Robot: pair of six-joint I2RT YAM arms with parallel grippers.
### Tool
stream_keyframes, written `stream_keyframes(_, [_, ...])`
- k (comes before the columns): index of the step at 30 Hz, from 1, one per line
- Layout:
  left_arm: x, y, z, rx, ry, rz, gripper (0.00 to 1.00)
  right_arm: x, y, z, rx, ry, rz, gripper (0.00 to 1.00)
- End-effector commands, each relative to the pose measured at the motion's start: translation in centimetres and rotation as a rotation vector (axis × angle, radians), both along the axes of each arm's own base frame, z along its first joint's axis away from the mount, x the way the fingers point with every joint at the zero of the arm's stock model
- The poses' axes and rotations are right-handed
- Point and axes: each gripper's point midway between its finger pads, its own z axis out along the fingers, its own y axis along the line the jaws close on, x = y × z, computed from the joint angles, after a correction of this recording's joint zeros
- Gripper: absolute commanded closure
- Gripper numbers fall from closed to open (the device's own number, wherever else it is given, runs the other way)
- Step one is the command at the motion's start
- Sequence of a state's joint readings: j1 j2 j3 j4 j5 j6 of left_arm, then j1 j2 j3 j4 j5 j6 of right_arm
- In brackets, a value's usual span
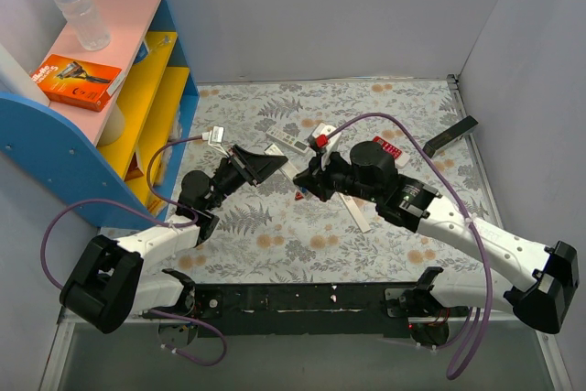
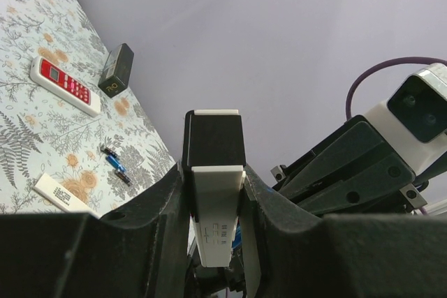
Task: Load the batteries into the remote control
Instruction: Load the battery into the remote control.
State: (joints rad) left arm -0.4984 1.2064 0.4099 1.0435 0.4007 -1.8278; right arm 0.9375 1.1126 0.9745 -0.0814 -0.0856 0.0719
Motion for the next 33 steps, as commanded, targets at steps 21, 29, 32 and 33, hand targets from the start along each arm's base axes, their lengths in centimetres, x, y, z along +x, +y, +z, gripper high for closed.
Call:
stream_keyframes(21, [-1.0, 0.4, 2.9, -0.025, -0.127, -0.004, 1.00, 0.6, 0.0, 0.0, -0.050, 0.017, -0.024, 0.69])
stream_keyframes(29, [-1.2, 0.4, 2.6, -0.019, -0.120, -0.008, 1.00, 0.8, -0.3, 0.7, -0.042, 0.003, -0.046, 0.56])
stream_keyframes(32, [-1.2, 0.4, 2.4, -0.016, -0.113, -0.007, 1.00, 1.0, -0.4, 1.2, -0.045, -0.008, -0.049, 0.53])
stream_keyframes(33, [-1.2, 0.5, 2.3, -0.014, -0.111, -0.007, 1.00, 1.0, -0.4, 1.5, -0.043, -0.014, -0.047, 0.50])
